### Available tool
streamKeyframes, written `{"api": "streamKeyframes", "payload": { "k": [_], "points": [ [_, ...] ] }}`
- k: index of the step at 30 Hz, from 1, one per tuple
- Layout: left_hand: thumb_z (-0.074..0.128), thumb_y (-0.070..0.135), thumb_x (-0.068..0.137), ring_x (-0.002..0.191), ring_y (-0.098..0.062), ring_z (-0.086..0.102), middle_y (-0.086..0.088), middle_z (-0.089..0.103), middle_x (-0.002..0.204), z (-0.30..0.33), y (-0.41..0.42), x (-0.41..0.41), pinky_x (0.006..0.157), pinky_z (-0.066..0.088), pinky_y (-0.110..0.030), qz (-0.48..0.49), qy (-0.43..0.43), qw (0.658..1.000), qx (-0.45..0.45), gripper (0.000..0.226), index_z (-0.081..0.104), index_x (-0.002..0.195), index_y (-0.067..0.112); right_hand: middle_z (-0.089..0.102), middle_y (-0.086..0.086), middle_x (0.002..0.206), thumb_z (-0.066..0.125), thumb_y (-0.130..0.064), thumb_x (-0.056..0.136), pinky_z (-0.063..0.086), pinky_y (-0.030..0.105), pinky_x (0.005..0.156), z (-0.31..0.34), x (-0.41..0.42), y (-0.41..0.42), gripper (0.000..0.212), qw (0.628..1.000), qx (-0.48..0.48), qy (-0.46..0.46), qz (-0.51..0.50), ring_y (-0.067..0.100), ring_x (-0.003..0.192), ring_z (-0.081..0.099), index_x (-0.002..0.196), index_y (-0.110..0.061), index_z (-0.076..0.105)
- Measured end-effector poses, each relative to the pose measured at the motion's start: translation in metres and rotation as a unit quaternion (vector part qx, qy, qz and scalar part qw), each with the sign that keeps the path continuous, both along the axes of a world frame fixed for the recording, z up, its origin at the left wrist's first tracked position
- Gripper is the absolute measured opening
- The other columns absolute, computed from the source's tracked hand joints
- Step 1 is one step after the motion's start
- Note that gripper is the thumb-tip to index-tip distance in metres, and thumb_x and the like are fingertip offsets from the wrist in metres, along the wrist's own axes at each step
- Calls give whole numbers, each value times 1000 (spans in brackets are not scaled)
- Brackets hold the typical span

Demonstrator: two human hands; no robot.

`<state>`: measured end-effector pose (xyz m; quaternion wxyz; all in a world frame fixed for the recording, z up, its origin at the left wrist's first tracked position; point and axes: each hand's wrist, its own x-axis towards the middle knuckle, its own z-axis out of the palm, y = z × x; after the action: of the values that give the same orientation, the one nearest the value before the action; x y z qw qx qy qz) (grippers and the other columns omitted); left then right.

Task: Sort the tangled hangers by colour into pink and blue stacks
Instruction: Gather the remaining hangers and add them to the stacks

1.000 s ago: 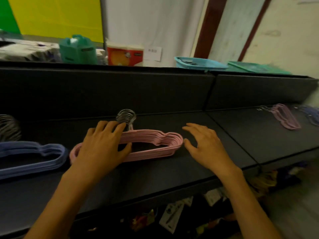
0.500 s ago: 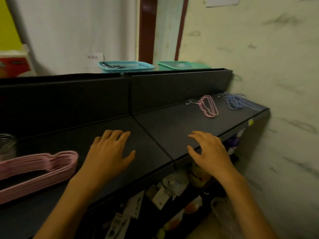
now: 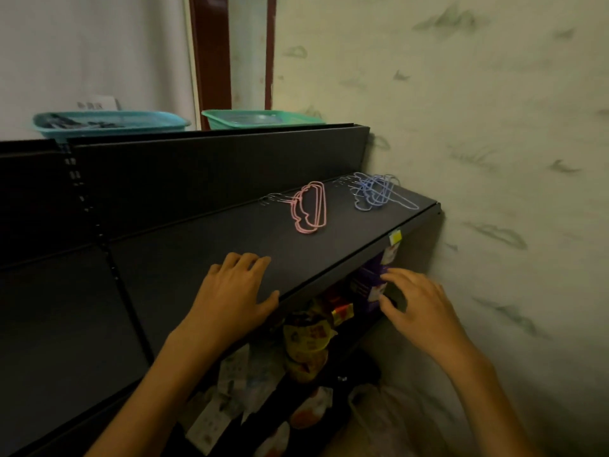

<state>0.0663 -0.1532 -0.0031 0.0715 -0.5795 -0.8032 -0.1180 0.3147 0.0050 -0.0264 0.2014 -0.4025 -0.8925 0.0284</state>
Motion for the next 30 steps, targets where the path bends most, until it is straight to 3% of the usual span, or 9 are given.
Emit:
{"api": "streamKeyframes", "payload": {
  "k": [9, 15, 23, 30],
  "points": [
    [44, 57, 88, 133, -19, 28, 3, 29, 148, -11, 150, -6, 105, 32, -39, -5, -45, 999, -28, 69, 22, 145, 26, 51, -7, 133, 57, -37, 89, 27, 24, 95, -11, 3, 148, 41, 1000, -23, -16, 10, 14, 122, 44, 128, -25, 53],
    [48, 57, 86, 136, -18, 23, 4, 24, 150, -5, 232, -24, 109, 26, -40, 44, -68, 996, -36, 71, 19, 145, 28, 51, -4, 134, 59, -35, 87, 33, 33, 104, 2, -29, 262, 44, 998, -42, -1, 36, 16, 124, 44, 129, -25, 52],
    [47, 65, 83, 136, -20, 23, 0, 24, 150, -4, 277, -39, 110, 25, -40, 136, -61, 986, -71, 81, 18, 145, 24, 44, 2, 140, 59, -37, 89, 34, 42, 107, -2, -72, 370, 49, 994, -86, 0, 67, 23, 129, 39, 134, -22, 46],
    [44, 75, 76, 135, -26, 26, -7, 25, 150, -21, 327, -35, 108, 28, -45, 234, -77, 962, -115, 94, 19, 145, 16, 30, 6, 150, 55, -58, 84, 29, 47, 110, -8, -79, 453, 77, 988, -140, -52, 42, 29, 136, 28, 145, -20, 28]
  ]
}}
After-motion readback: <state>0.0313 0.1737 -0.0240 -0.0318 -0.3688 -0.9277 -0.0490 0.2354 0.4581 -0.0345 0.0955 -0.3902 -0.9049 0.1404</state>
